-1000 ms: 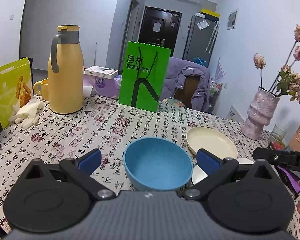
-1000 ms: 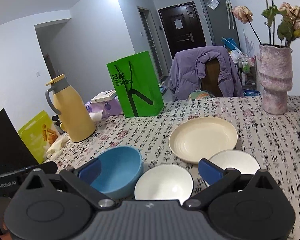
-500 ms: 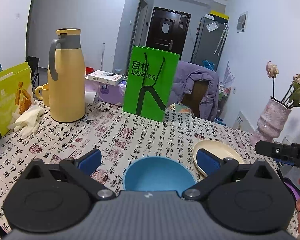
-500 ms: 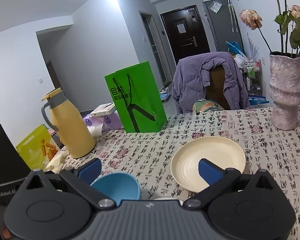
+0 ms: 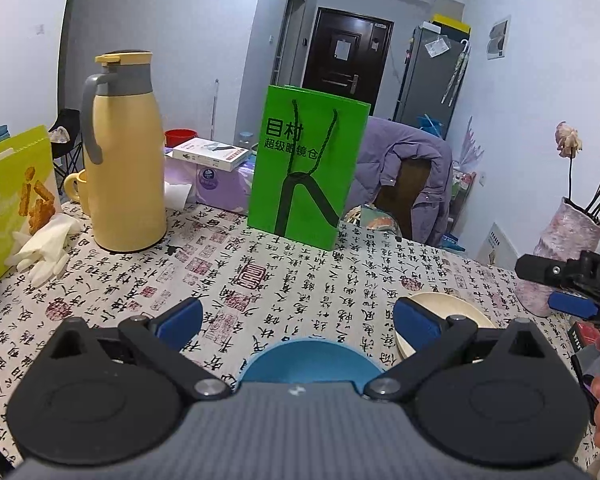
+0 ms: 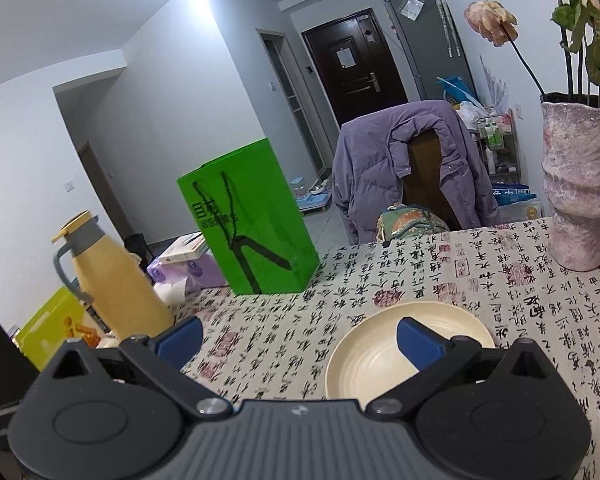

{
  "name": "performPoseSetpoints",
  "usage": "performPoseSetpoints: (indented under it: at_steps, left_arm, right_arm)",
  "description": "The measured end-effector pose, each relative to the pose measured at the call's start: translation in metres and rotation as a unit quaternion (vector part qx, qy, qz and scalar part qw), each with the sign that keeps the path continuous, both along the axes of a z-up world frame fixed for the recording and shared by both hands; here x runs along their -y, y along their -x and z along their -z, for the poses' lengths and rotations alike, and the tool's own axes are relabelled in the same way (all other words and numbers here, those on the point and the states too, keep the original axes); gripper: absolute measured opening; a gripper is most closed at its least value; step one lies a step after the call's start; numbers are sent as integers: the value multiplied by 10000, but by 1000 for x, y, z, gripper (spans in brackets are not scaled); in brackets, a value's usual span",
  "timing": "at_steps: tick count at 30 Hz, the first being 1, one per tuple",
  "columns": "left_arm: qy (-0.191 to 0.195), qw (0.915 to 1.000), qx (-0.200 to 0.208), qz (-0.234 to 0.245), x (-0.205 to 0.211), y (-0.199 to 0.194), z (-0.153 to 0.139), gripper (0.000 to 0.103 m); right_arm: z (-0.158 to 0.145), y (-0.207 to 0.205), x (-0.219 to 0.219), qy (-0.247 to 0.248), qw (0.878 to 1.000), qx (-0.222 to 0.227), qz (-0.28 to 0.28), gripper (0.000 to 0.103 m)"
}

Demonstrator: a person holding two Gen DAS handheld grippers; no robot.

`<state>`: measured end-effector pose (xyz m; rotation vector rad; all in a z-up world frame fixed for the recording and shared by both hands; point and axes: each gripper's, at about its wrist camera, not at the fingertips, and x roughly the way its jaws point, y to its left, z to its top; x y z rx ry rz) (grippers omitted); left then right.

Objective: Organize plates and bowls
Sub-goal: 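Bring both grippers to the rim of the cream plate by the pink vase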

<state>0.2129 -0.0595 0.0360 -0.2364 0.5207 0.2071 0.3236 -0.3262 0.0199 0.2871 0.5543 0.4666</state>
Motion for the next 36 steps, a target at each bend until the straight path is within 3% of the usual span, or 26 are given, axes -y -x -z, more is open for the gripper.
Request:
performPoseSetpoints:
  at_steps: [9, 17, 36]
  left_arm:
    - [-1, 9998, -195, 19, 12, -29, 12, 103]
    - [-57, 9997, -162, 157, 34, -43, 11, 103]
    - [-210, 9985, -454, 211, 75, -101, 14, 103]
  right_arm:
    - [23, -28, 11, 72, 9997, -240, 25, 103]
    - [18, -23, 16, 346, 9993, -51, 137, 103]
    - [29, -51, 70, -173, 9973, -391, 589, 103]
